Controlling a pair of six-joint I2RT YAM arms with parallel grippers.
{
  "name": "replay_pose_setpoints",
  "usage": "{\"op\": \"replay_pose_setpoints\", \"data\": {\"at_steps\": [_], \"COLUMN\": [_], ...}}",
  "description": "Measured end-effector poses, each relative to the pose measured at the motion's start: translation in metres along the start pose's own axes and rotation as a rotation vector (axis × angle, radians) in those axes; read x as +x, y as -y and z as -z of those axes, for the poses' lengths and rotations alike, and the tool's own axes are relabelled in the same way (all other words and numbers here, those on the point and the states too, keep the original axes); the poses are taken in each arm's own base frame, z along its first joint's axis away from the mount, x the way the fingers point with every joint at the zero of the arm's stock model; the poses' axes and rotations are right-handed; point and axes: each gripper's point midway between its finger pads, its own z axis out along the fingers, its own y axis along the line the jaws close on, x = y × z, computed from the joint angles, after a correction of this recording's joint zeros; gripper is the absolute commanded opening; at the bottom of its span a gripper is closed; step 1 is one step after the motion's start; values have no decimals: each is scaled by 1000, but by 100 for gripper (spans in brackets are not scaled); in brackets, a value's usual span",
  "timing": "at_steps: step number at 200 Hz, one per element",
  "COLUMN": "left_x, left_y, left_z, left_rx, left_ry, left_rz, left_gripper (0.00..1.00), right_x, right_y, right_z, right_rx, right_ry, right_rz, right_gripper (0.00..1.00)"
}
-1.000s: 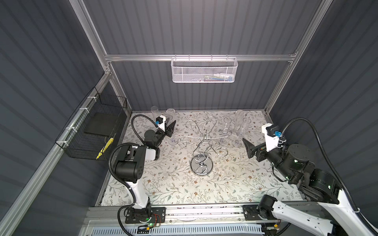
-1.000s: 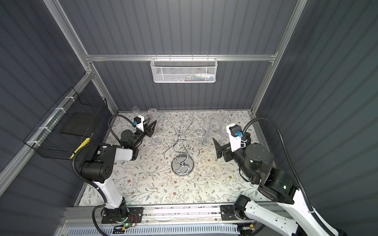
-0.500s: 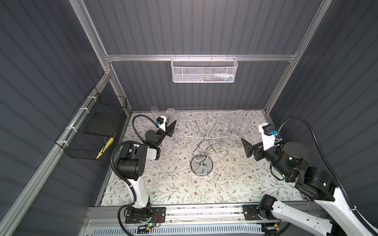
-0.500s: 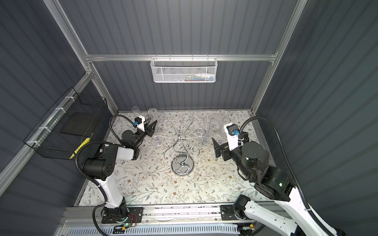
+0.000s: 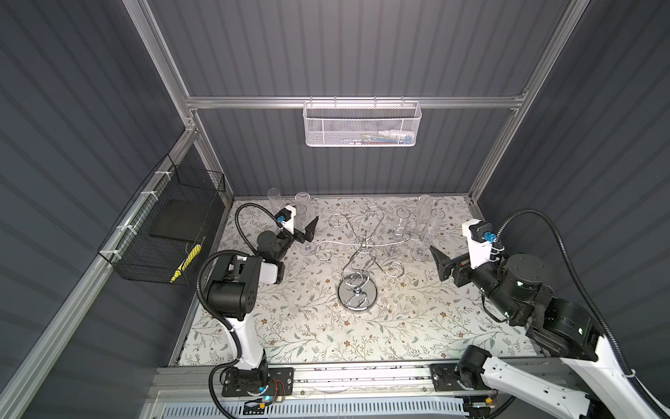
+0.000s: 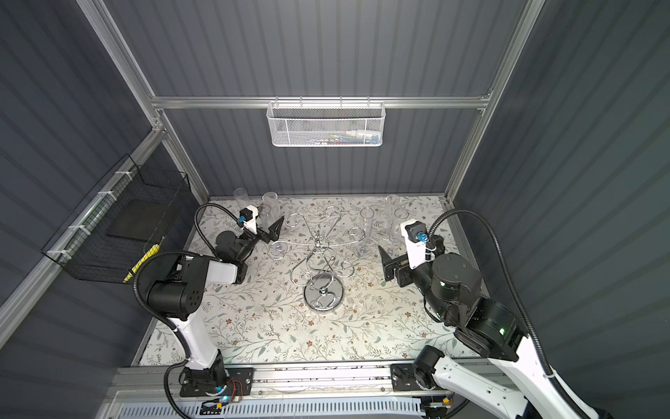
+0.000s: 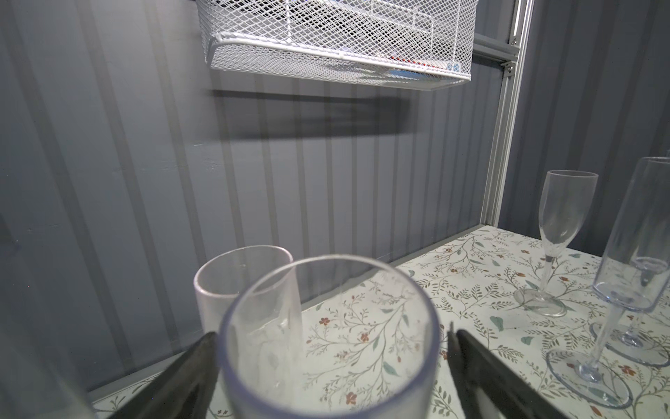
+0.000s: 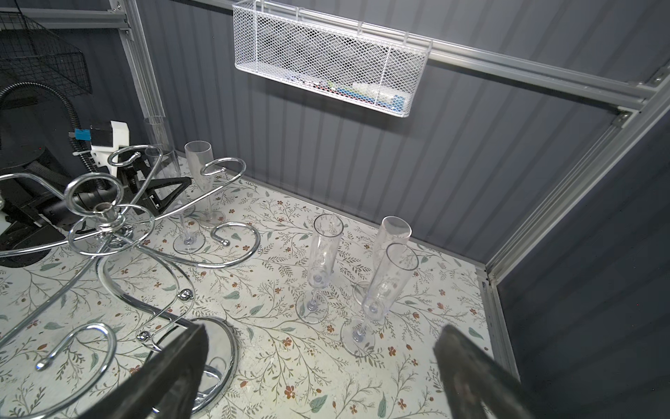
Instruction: Take the wine glass off the wine glass rack
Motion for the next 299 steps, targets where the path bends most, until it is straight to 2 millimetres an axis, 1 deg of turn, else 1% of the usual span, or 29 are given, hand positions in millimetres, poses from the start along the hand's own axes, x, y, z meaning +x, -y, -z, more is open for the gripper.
{"op": "replay_pose_setpoints", "data": {"at_steps": [12, 25, 58, 79, 110, 127, 153, 162, 171, 185, 200, 212, 219, 232, 239, 252, 267, 276, 278, 283, 295, 299], "left_x": [-2, -9, -45, -69, -112, -138, -187, -205, -223, -243, -256, -263, -264, -256, -248, -226, -187, -155, -150, -129, -87, -73], "left_y": [0, 0, 3, 2, 0, -2, -10, -15, -22, -29, -37, -44, -48, -57, -64, -76, -93, -100, -101, -105, -107, -106], "left_z": [0, 1, 3, -1, -7, -9, -9, -6, 2, 17, 36, 53, 63, 86, 98, 121, 149, 167, 169, 180, 198, 204], "left_rx": [0, 0, 1, 2, -1, -9, -70, -112, -164, -233, -311, -381, -424, -514, -567, -665, -795, -865, -875, -913, -967, -979], "left_ry": [-4, -3, 31, 44, 77, 88, 95, 98, 98, 93, 70, 53, 43, 12, -12, -64, -138, -201, -210, -254, -351, -381], "left_rz": [-2, -12, -56, -80, -118, -135, -177, -192, -207, -224, -233, -233, -232, -222, -212, -181, -134, -108, -106, -94, -75, -69], "left_gripper": [99, 99, 100, 99, 100, 100, 100, 100, 99, 99, 100, 100, 100, 100, 100, 100, 100, 100, 100, 100, 100, 100], "right_x": [0, -2, -15, -24, -37, -47, -60, -63, -66, -68, -68, -63, -58, -41, -31, -9, 19, 37, 41, 52, 80, 93], "right_y": [0, 1, 5, 7, 9, 10, 13, 14, 15, 16, 21, 25, 28, 37, 43, 59, 78, 88, 92, 97, 110, 117], "right_z": [0, 2, 9, 14, 22, 27, 33, 35, 36, 36, 34, 29, 25, 15, 10, 2, -8, -15, -16, -21, -32, -37], "right_rx": [0, 0, 1, -6, -21, -28, -33, -33, -32, -22, 14, 55, 83, 149, 185, 267, 339, 371, 381, 393, 423, 438], "right_ry": [-1, 3, 33, 53, 79, 100, 130, 140, 148, 156, 167, 167, 161, 132, 112, 66, 11, -24, -31, -49, -89, -105], "right_rz": [0, -1, -16, -26, -38, -48, -58, -59, -56, -45, -27, -7, 5, 27, 34, 34, 12, -13, -23, -42, -99, -128], "right_gripper": [99, 99, 99, 99, 99, 99, 99, 99, 99, 99, 99, 99, 99, 99, 99, 99, 99, 99, 99, 99, 99, 99]}}
